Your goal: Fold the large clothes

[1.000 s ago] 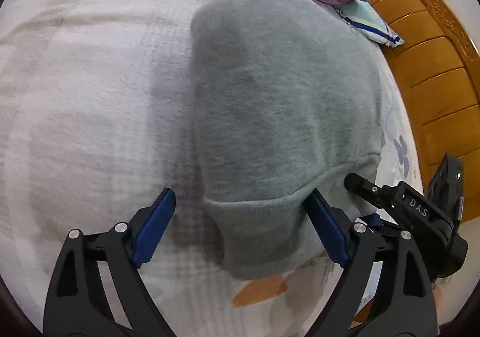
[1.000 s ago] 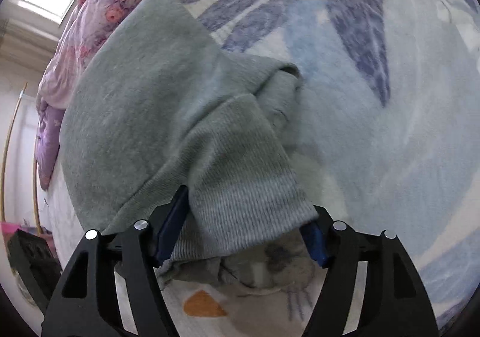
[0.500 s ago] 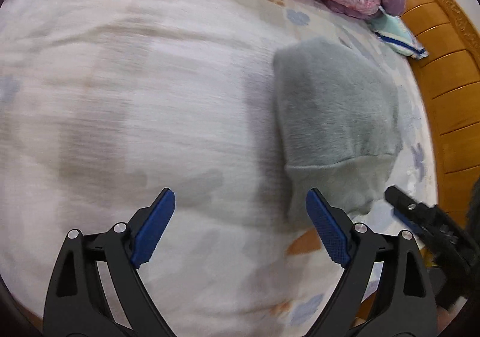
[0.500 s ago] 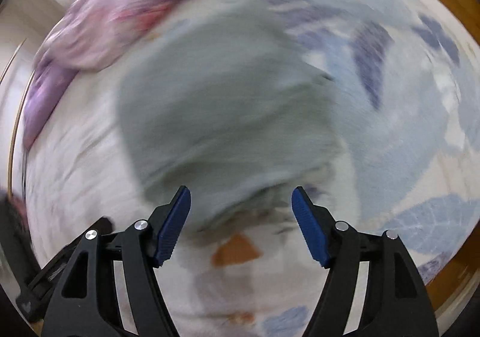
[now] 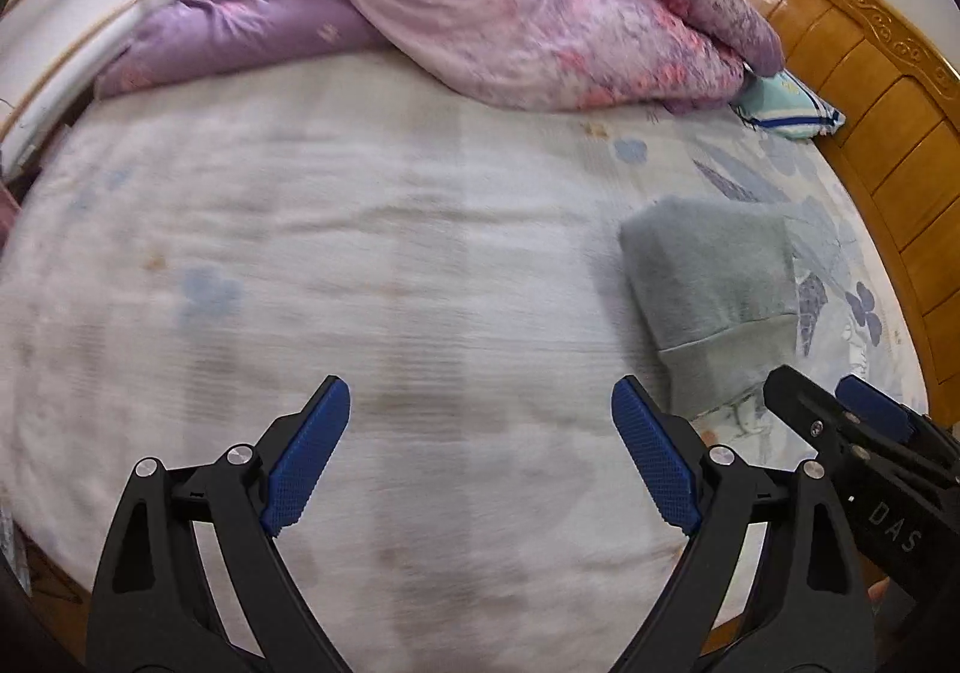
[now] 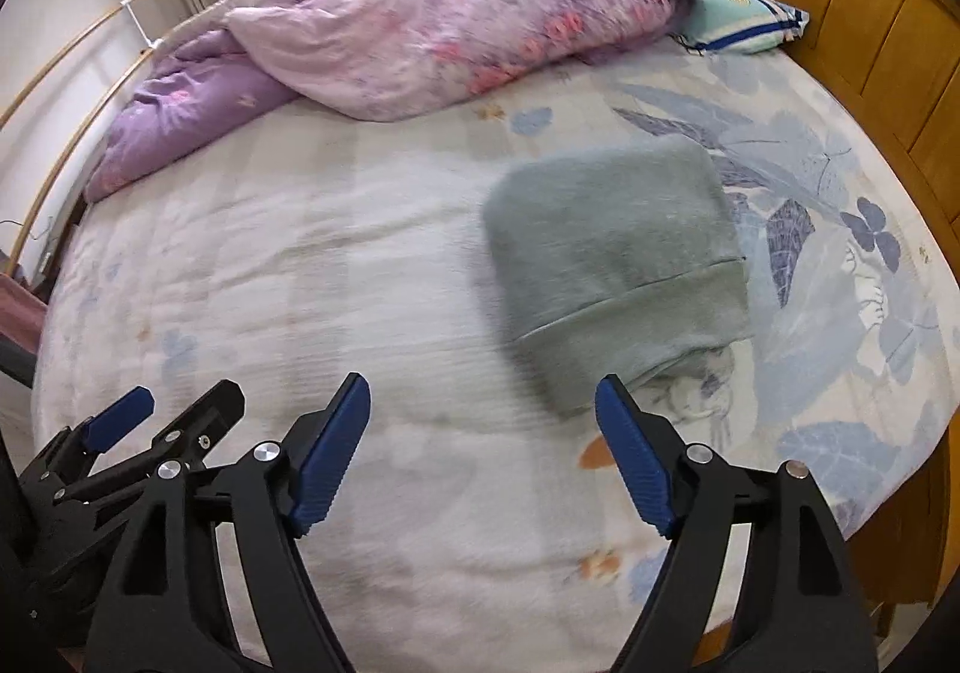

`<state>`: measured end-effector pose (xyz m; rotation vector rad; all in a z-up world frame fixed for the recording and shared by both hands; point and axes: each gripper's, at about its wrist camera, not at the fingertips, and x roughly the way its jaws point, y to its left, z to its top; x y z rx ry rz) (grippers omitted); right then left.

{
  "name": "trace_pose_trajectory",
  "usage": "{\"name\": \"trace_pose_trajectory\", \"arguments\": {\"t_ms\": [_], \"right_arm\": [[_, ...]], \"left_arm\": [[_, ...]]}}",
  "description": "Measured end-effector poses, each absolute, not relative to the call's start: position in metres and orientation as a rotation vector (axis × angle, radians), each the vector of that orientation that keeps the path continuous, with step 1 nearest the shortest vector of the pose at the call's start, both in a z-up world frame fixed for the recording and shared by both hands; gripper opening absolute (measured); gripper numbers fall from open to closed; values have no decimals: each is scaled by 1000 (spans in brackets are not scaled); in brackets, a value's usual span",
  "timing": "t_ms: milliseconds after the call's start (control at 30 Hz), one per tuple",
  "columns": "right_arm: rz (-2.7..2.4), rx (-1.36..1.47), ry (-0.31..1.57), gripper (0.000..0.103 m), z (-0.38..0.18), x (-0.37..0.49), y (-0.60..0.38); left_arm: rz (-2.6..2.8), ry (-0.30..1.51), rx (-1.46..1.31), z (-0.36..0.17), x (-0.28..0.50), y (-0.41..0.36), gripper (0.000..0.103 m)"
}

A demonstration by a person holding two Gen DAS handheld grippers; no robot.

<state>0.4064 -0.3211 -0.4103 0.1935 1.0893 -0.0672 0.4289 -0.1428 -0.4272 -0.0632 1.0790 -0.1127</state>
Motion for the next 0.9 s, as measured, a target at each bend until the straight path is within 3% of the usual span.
{"name": "trace_pose_trajectory", "arguments": {"t_ms": [233,900], "right_arm": [[-101,166,1005,85,-369,358,-261],[-149,97,811,95,-254,261,-163]], "left_arm": [[-105,986,-14,-381,384,-85,90],[-100,765,21,-258,286,9,93]]}}
